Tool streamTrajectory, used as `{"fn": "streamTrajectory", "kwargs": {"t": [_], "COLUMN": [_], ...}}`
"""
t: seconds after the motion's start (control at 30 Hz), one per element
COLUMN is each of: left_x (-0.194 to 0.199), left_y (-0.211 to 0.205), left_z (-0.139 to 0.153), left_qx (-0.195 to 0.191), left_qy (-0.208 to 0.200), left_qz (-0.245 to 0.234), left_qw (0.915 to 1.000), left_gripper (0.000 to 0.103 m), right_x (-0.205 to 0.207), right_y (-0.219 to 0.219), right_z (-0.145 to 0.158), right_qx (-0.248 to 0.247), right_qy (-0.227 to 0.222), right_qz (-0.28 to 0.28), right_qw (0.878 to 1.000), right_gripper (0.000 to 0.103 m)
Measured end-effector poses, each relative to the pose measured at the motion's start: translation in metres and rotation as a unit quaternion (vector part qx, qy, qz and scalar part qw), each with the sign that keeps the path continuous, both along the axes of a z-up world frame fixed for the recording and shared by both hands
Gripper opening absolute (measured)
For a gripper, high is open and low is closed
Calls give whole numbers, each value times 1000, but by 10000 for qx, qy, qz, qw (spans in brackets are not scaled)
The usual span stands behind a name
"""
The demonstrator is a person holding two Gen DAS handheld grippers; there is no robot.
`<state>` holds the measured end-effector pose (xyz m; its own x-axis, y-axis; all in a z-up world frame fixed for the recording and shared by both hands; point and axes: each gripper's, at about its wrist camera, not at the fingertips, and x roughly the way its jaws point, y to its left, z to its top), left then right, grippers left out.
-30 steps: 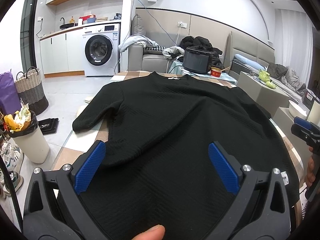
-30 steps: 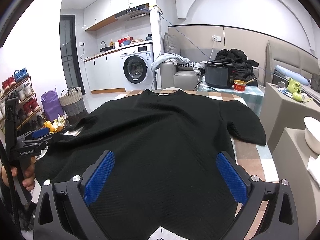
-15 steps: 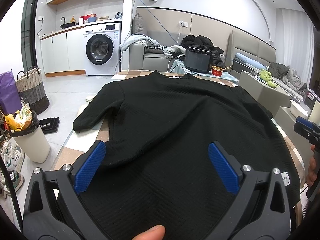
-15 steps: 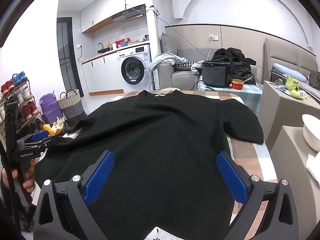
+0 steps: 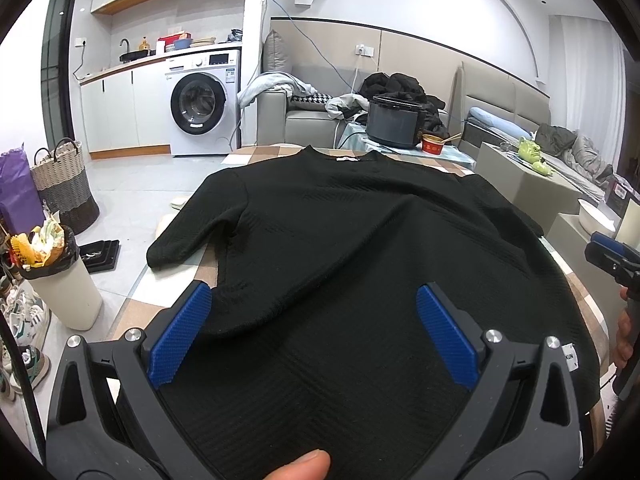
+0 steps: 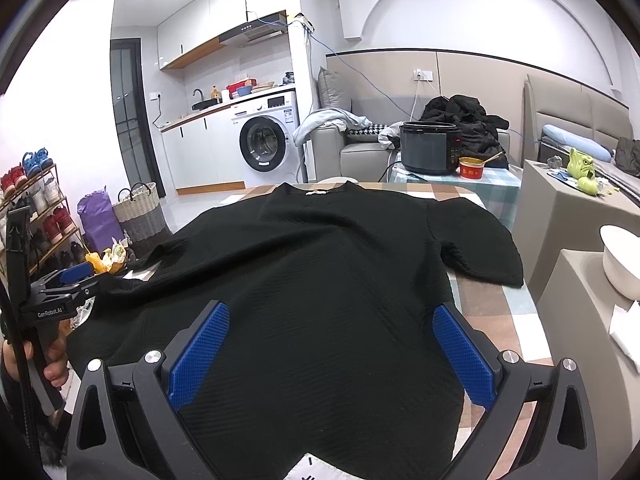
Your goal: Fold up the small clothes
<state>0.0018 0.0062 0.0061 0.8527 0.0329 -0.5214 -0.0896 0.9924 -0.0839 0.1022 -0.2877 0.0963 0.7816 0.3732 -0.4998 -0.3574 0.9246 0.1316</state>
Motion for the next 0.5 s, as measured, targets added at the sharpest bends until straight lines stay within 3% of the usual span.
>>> {"fn": "streamTrajectory", "kwargs": {"t": [0.5], "left_x": [3], "left_y": [1], "left_z": [3], "left_qx": [78], "left_qy": [12], "left_qz": [57], "left_qw": [10000], "left_gripper": [102], "right_x": [5], "right_y": [1], "right_z": [-3], "right_qx": [-7], "right_qy": [37], "right_qz": [21], "right_qw": [10000], "right_gripper": [103]}}
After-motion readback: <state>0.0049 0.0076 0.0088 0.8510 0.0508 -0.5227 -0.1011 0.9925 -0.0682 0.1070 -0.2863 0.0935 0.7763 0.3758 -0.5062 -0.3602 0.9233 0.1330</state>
